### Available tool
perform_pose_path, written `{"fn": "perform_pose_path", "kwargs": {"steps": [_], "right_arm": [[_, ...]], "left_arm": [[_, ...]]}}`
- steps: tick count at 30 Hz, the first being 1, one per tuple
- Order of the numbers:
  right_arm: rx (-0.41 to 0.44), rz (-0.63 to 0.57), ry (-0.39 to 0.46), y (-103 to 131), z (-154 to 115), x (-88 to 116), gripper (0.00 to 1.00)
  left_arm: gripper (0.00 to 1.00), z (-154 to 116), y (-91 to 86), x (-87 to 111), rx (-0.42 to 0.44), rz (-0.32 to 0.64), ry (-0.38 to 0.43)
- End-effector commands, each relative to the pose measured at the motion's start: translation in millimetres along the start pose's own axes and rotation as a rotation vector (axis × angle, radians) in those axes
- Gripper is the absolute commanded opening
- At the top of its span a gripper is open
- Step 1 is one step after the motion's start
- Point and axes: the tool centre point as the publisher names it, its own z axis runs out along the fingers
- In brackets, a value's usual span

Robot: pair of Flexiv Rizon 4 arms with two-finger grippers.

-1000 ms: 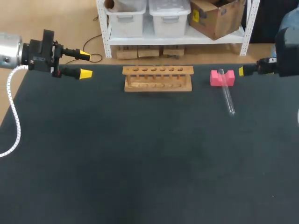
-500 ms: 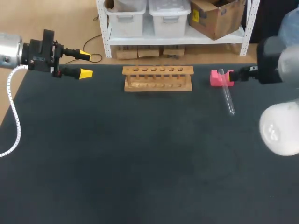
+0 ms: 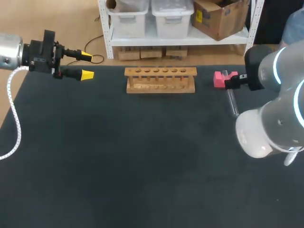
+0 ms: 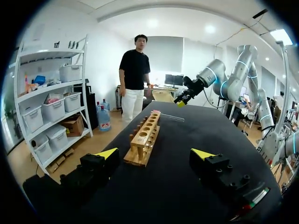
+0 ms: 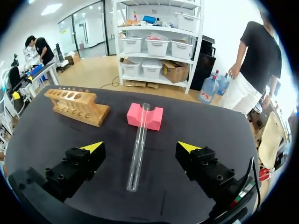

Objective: Grasp the test tube, adjust it, and insert it.

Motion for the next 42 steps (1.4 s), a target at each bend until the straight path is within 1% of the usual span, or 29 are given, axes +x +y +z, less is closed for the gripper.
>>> {"fn": "perform_pose_path", "kwargs": {"steps": [1, 12, 13, 20, 24, 29, 38, 39, 42], "right_arm": [[0.318, 0.001, 0.005, 2, 10, 3, 1.00], [0.248, -0.004, 0.031, 7, 30, 18, 1.00], [0.228, -0.003, 0.033, 8, 33, 19, 1.00], [0.174, -0.001, 0.049, 8, 47, 26, 1.00], [0.115, -0.002, 0.048, 7, 56, 30, 1.00], [0.077, 0.009, 0.039, 4, 64, 31, 1.00], [0.059, 0.001, 0.051, 2, 74, 35, 1.00], [0.057, 0.000, 0.051, 2, 75, 35, 0.87], [0.054, 0.001, 0.052, 1, 77, 35, 0.75]], "left_arm": [[1.00, -1, -1.1, 0.9, -0.002, 0.002, -0.002], [1.00, -1, -1.1, 0.9, -0.002, 0.002, -0.002], [1.00, -1, -1.1, 0.9, -0.002, 0.002, -0.002], [1.00, -1, -1.1, 0.9, -0.002, 0.002, -0.002], [1.00, -1, -1.1, 0.9, -0.002, 0.002, -0.002], [1.00, -1, -1.1, 0.9, -0.002, 0.002, -0.002], [1.00, -1, -1.1, 0.9, -0.002, 0.002, -0.002], [1.00, -1, -1.1, 0.9, -0.002, 0.002, -0.002], [1.00, -1, -1.1, 0.9, -0.002, 0.002, -0.002]]}}
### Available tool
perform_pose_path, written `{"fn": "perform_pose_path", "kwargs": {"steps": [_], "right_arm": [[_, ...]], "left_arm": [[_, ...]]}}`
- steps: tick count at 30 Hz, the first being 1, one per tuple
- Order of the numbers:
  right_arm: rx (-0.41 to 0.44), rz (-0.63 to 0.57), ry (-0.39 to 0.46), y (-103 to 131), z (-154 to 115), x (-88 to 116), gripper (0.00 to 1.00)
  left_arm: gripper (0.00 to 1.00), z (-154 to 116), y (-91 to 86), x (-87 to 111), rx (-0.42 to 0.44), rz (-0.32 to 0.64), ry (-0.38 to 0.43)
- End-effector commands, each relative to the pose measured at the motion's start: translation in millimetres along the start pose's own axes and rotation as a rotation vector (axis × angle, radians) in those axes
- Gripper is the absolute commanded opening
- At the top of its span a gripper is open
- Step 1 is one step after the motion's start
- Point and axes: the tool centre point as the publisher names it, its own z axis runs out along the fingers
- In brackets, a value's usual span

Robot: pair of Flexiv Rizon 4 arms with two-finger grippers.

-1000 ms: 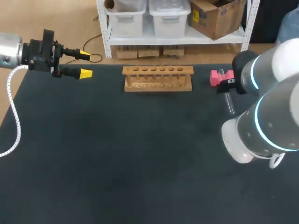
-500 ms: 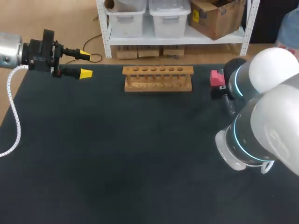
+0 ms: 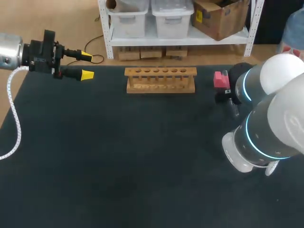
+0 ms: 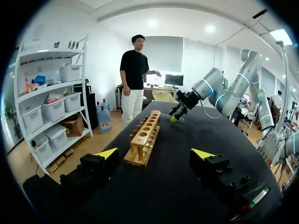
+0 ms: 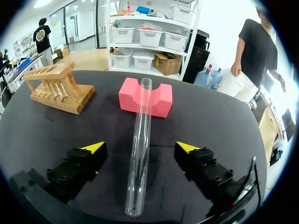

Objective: Grasp the test tube, adjust it, and insert it.

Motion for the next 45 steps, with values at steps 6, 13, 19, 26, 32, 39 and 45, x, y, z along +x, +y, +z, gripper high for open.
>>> {"fn": "perform_pose_path", "kwargs": {"steps": [6, 13, 19, 26, 32, 39, 45], "right_arm": [[-0.046, -0.018, 0.022, -2, 5, -2, 0.47], [-0.045, -0.017, 0.028, -2, 5, 0, 0.37], [-0.042, -0.018, 0.036, -3, 6, 1, 0.18], [-0.026, -0.007, 0.049, -3, 6, 2, 0.00], [-0.004, 0.018, 0.053, -3, 3, 2, 0.00], [0.014, 0.051, 0.040, 0, -12, -8, 0.00], [0.018, 0.068, 0.031, 12, -31, -22, 0.00]], "left_arm": [[1.00, 0, -1.1, 0.9, -0.002, 0.002, -0.002], [1.00, 0, -1.1, 0.9, -0.002, 0.002, -0.002], [1.00, 0, -1.1, 0.9, -0.002, 0.002, -0.002], [1.00, 0, -1.1, 0.9, -0.002, 0.002, -0.002], [1.00, 0, -1.1, 0.9, -0.002, 0.002, -0.002], [1.00, 0, -1.1, 0.9, -0.002, 0.002, -0.002], [1.00, 0, -1.1, 0.9, -0.002, 0.002, -0.002]]}}
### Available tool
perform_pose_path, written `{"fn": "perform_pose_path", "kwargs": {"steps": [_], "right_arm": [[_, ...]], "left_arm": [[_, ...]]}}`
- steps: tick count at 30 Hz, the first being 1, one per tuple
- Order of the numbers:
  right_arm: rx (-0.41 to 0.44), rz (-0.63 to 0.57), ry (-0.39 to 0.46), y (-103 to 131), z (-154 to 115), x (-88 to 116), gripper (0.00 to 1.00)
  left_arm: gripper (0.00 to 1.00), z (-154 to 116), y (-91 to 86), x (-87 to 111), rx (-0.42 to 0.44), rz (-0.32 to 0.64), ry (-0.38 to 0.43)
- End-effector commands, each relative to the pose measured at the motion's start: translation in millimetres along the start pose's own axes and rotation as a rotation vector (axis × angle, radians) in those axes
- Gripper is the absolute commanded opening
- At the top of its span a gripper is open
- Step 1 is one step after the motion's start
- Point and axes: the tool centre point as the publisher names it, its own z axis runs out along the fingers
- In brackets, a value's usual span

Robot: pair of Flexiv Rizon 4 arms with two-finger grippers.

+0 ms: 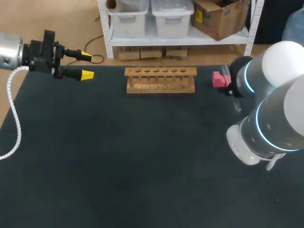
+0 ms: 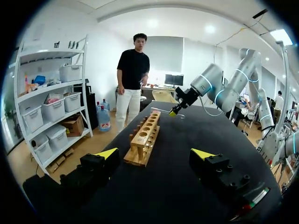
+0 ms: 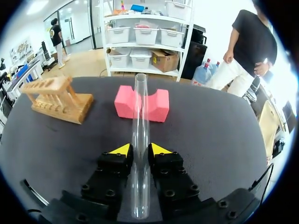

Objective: Grasp the test tube, adjust it, and insert it.

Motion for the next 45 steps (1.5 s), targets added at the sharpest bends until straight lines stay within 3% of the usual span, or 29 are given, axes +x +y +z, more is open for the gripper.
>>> {"fn": "perform_pose_path", "kwargs": {"steps": [1, 15, 28, 45], "right_arm": [[0.023, 0.006, 0.007, 14, -20, -8, 0.00], [0.052, 0.088, -0.017, 77, -52, -40, 0.00], [0.094, 0.143, -0.044, 130, -53, -67, 0.00], [0.080, 0.160, -0.032, 162, -49, -70, 0.00]], "left_arm": [[1.00, 0, -1.1, 0.9, -0.002, 0.002, -0.002], [1.00, 0, -1.1, 0.9, -0.002, 0.002, -0.002], [1.00, 0, -1.1, 0.9, -0.002, 0.002, -0.002], [1.00, 0, -1.1, 0.9, -0.002, 0.002, -0.002]]}}
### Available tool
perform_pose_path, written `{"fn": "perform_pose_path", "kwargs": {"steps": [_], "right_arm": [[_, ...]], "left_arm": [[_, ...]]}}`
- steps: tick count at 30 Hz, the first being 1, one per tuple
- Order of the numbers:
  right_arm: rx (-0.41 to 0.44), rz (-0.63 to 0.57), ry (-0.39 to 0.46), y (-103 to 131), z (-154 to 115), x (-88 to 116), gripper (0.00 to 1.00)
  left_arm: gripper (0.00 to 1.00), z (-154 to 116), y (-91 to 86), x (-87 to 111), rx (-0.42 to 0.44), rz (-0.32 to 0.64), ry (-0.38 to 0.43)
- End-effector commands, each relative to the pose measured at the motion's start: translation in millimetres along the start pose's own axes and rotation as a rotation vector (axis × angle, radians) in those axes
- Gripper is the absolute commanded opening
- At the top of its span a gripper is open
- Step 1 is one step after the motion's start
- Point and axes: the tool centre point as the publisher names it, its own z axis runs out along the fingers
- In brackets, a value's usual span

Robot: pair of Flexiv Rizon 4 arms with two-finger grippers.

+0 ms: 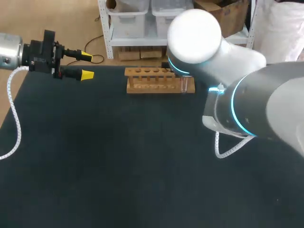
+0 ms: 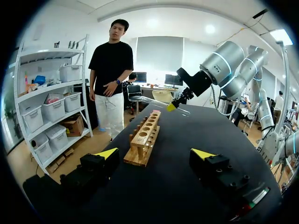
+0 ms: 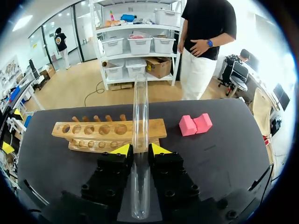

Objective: Grasp the test tube, adjust it, and insert it.

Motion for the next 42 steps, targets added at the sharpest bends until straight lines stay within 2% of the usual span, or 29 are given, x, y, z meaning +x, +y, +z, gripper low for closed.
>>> {"fn": "perform_pose_path", "kwargs": {"steps": [1, 12, 42], "right_arm": [[-0.013, -0.004, 0.007, 5, 0, 3, 0.00], [-0.070, -0.012, 0.039, 14, 23, 10, 0.00], [-0.121, -0.018, 0.118, 25, 41, 24, 0.00]], "left_arm": [[1.00, 0, -1.1, 0.9, -0.002, 0.002, -0.002], [1.00, 0, -1.1, 0.9, -0.002, 0.002, -0.002], [1.00, 0, -1.1, 0.9, -0.002, 0.002, -0.002]]}}
